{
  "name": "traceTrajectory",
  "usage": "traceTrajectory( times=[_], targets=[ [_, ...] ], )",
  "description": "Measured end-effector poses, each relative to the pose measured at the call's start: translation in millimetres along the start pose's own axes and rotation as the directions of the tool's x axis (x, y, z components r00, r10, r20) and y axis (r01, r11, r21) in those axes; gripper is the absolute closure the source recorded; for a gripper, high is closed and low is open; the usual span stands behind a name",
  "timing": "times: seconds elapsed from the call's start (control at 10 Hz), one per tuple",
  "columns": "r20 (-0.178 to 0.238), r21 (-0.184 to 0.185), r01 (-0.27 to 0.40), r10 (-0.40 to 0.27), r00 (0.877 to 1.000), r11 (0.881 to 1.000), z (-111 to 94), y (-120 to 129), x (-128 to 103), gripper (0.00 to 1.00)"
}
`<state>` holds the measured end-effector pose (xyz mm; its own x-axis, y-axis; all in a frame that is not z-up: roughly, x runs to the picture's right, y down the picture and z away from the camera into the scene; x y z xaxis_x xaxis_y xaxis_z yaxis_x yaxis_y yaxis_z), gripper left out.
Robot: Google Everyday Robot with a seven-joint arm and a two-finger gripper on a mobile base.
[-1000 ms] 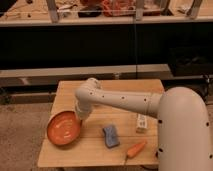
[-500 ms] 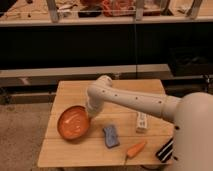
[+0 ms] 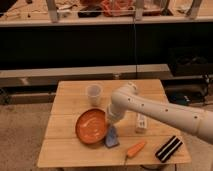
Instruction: Drag the ceramic bowl in a circle
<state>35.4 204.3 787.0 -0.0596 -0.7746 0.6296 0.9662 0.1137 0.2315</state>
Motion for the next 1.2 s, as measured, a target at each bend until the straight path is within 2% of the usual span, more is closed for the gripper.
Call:
traceTrajectory(
  times=[0.2,0.5,0.7,0.8,0.9,1.1,1.2],
  targets=[
    [0.016,-0.002,0.017,-0.017,1.0,1.0,0,4,-20,1.0],
    [0.046,-0.002,0.085,-0.085,0.995,0.996,12,-27,-47,1.0],
    [0.074,-0.002,0.161,-0.16,0.984,0.987,30,-73,-56,1.0],
    [0.088,0.0,0.205,-0.204,0.975,0.979,40,-98,-58,1.0],
    [0.101,0.005,0.257,-0.256,0.961,0.966,49,-127,-59,1.0],
    [0.11,0.011,0.326,-0.325,0.939,0.945,60,-165,-54,1.0],
    [0.106,0.019,0.346,-0.346,0.932,0.938,65,-183,-45,1.0]
  ],
)
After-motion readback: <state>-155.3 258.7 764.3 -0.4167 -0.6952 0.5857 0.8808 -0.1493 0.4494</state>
